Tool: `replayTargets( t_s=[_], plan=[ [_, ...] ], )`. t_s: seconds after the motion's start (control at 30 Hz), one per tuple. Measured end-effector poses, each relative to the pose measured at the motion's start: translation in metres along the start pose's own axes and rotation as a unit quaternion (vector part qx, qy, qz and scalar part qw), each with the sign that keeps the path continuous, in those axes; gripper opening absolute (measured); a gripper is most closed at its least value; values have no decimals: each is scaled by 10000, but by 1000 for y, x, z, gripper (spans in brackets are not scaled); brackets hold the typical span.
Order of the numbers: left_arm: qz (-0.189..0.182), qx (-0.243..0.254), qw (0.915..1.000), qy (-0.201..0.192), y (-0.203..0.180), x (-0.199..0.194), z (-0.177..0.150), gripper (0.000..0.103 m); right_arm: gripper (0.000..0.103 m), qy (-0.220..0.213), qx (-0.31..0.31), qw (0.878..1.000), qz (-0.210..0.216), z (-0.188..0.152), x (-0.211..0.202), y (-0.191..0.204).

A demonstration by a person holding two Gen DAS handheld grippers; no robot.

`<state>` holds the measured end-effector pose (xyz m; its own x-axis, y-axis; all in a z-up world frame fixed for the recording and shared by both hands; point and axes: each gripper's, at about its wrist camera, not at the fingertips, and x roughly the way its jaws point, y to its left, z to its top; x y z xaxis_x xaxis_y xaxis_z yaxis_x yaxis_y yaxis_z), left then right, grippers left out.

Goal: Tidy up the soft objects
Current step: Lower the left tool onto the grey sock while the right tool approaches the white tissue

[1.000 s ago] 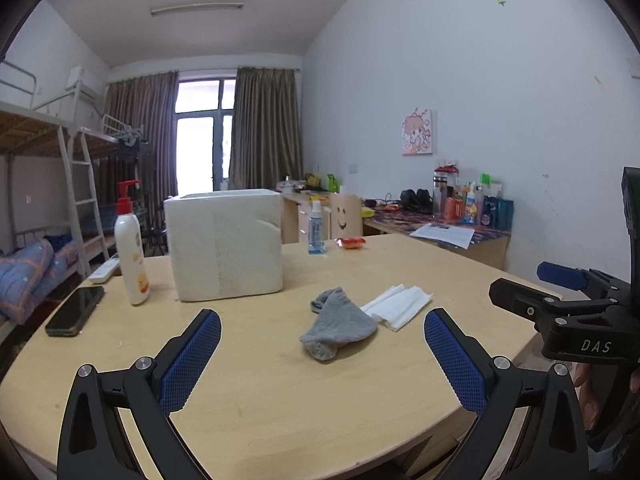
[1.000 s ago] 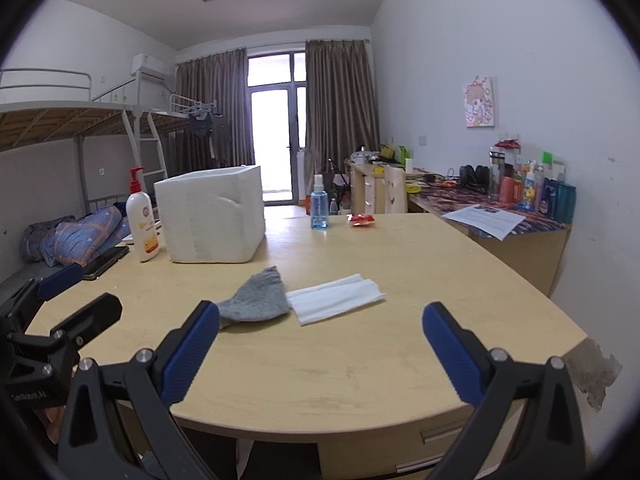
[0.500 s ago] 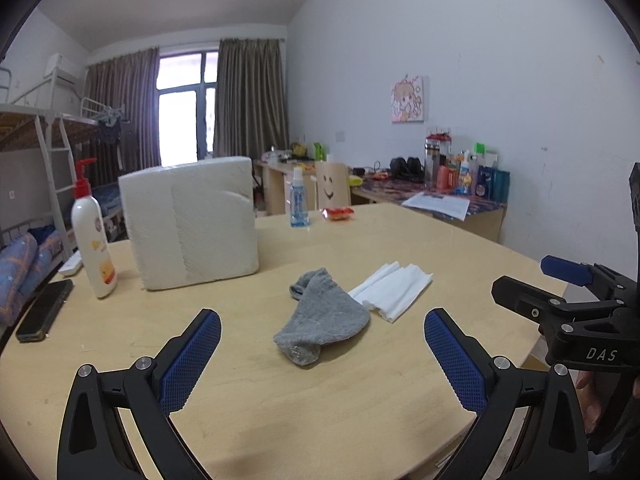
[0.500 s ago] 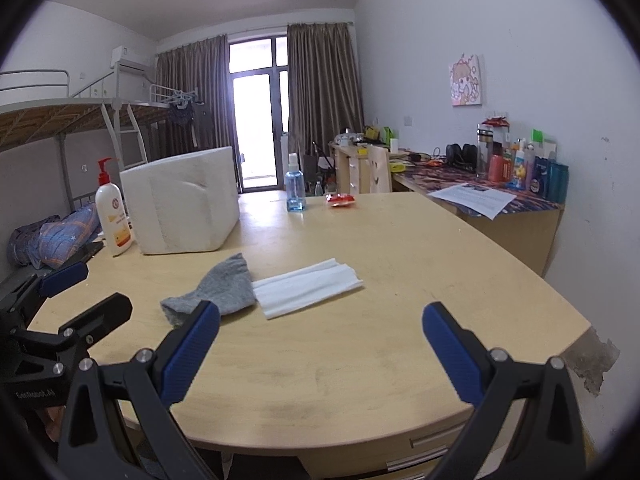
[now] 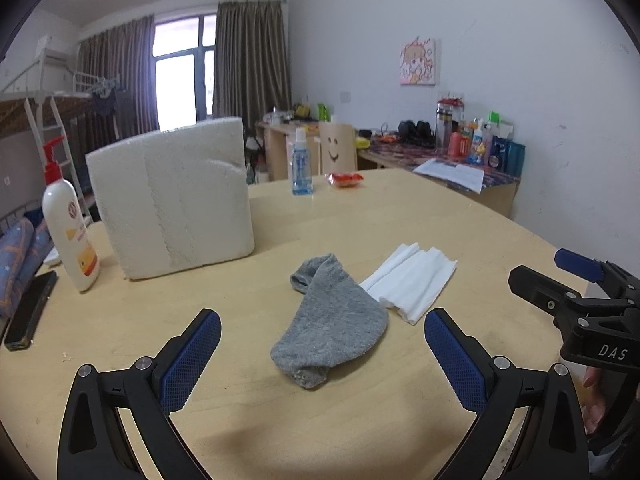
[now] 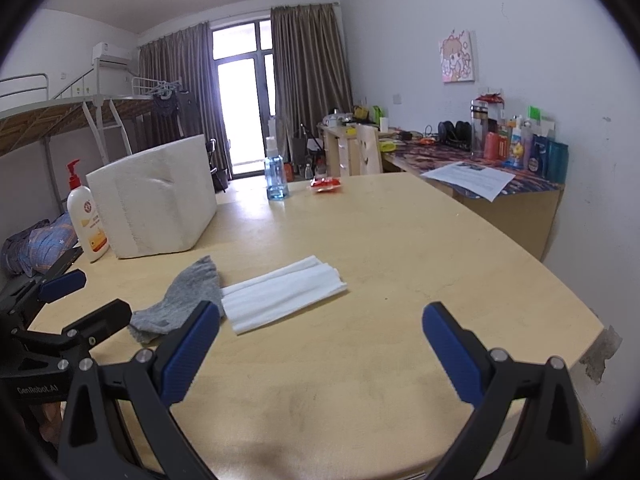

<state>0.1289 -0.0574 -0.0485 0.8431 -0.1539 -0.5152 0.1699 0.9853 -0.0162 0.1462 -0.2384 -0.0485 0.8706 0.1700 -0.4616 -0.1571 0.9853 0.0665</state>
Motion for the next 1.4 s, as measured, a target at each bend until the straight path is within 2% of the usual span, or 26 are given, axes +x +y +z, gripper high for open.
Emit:
replayTargets(
  t_s=[0.53, 0.73, 0.93, 1.1, 1.23, 1.4],
  plan=[
    [107, 120, 9983, 552, 6, 36, 7, 102, 103, 97, 5, 9999, 118, 7, 21, -2],
    [83, 171, 9975, 676, 4, 48, 10, 95, 103, 198, 58, 9997, 134, 8, 31, -5],
    [-84, 135, 9942, 1059, 6, 61, 9, 76, 103, 265, -21, 9995, 164, 10, 37, -3],
    [-215, 124, 9909, 1326, 7, 68, 5, 49, 103, 335, -61, 9993, 151, 12, 43, -2],
    [-467, 118, 9863, 1576, 7, 75, 1, 42, 103, 380, -83, 9991, 148, 13, 47, -1],
    [-410, 204, 9865, 1574, 6, 72, -1, 29, 103, 409, -100, 9990, 161, 13, 50, 0]
  ],
)
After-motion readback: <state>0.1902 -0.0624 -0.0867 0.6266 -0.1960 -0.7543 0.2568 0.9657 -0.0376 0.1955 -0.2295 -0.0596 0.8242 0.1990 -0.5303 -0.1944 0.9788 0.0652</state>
